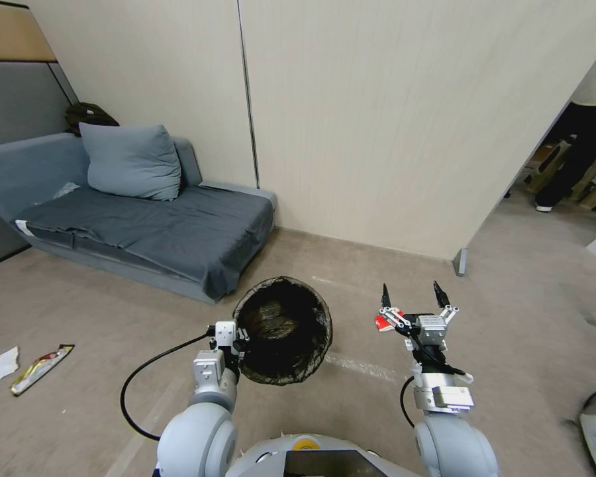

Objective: Pick up the trash bin, then pick up the garbage from the floor and place it into the trash bin.

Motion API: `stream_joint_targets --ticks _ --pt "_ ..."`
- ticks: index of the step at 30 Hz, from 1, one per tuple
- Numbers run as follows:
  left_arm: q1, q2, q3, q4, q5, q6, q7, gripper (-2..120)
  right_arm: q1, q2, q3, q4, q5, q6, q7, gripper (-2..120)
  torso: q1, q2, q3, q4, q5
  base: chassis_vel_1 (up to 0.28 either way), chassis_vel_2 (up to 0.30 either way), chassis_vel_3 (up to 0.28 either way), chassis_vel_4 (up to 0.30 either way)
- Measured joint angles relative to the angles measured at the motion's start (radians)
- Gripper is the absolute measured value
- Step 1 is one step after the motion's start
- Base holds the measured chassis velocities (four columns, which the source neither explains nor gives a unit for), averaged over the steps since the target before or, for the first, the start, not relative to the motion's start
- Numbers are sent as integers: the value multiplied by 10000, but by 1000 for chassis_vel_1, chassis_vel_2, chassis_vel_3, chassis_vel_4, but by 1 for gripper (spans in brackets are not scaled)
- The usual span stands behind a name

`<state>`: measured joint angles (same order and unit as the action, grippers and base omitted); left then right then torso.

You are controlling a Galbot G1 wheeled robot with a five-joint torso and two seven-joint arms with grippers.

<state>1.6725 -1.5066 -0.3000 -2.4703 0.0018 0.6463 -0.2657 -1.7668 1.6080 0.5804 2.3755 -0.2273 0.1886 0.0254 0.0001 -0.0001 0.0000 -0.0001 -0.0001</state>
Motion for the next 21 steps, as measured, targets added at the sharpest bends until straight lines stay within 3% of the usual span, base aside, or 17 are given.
stream_joint_targets --ticks 21 --pt "-4 -81 102 115 11 -8 -16 0 32 0 19 -132 63 199 -85 100 0 1 0 1 1 -24 18 23 -27"
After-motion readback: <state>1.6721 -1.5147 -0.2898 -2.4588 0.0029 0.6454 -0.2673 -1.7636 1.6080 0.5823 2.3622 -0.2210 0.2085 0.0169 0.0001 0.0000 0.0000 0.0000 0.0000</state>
